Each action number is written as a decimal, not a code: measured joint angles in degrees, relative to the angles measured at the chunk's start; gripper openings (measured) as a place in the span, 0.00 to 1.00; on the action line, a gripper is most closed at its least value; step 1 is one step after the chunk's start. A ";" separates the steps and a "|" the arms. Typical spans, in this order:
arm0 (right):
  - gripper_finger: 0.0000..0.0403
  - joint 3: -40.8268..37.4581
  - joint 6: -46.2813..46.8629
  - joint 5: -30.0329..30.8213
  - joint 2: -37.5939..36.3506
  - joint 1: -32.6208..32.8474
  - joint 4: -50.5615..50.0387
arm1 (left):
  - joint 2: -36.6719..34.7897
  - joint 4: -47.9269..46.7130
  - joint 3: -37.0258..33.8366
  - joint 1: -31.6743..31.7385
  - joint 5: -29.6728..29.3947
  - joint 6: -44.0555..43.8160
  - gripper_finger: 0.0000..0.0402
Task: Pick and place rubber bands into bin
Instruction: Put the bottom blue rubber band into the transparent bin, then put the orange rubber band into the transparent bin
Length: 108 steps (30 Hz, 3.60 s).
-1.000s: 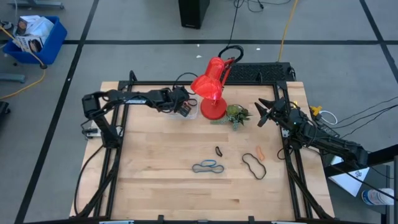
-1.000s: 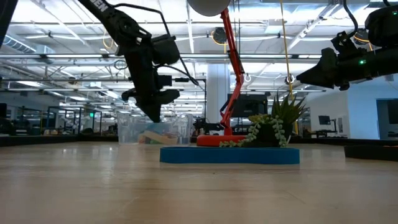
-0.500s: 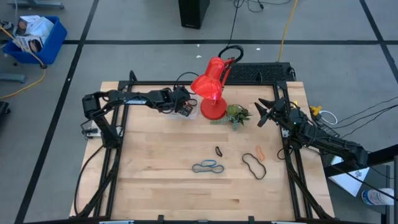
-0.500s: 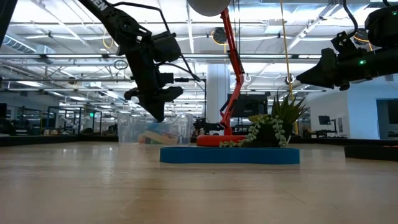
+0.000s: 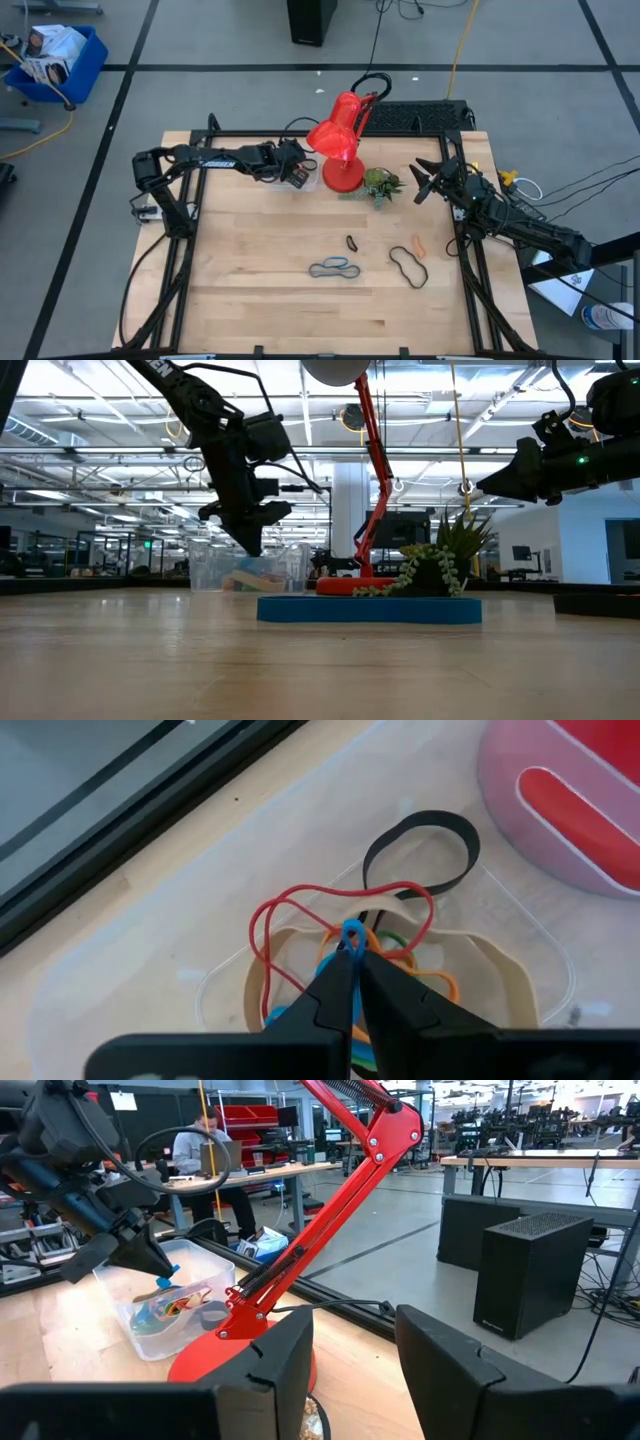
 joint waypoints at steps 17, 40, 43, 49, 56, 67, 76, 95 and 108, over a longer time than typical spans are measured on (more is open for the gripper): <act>0.35 -0.02 0.00 0.00 0.00 0.00 0.11 | -2.57 -0.08 0.00 -0.28 0.34 4.65 0.51; 0.35 0.04 -0.27 -5.45 0.81 0.00 -4.54 | -46.18 28.12 -31.59 -20.63 -7.86 3.52 0.56; 0.35 1.41 -0.23 -8.30 2.13 0.08 -4.76 | -49.92 35.71 -37.72 -22.63 -7.75 3.86 0.56; 0.35 9.48 0.07 -9.43 7.82 2.83 -11.17 | -55.75 42.45 -46.51 -24.43 -7.78 3.84 0.56; 0.35 21.81 0.08 -9.01 18.96 9.98 -22.17 | -60.66 45.05 -50.03 -24.24 -7.86 5.07 0.56; 0.35 39.01 0.26 -9.03 40.53 23.06 -42.29 | -63.31 45.09 -50.01 -24.32 -6.81 3.08 0.56; 0.35 42.86 35.04 -11.43 52.53 31.90 -66.67 | -62.84 44.93 -50.01 -24.31 -2.90 2.15 0.56; 0.35 33.83 60.11 -15.73 58.66 41.37 -60.19 | -62.84 41.87 -50.01 -24.33 -2.73 2.31 0.56; 0.33 23.75 64.62 -19.95 58.48 42.16 -47.04 | -62.84 41.51 -50.01 -24.30 -3.05 4.03 0.56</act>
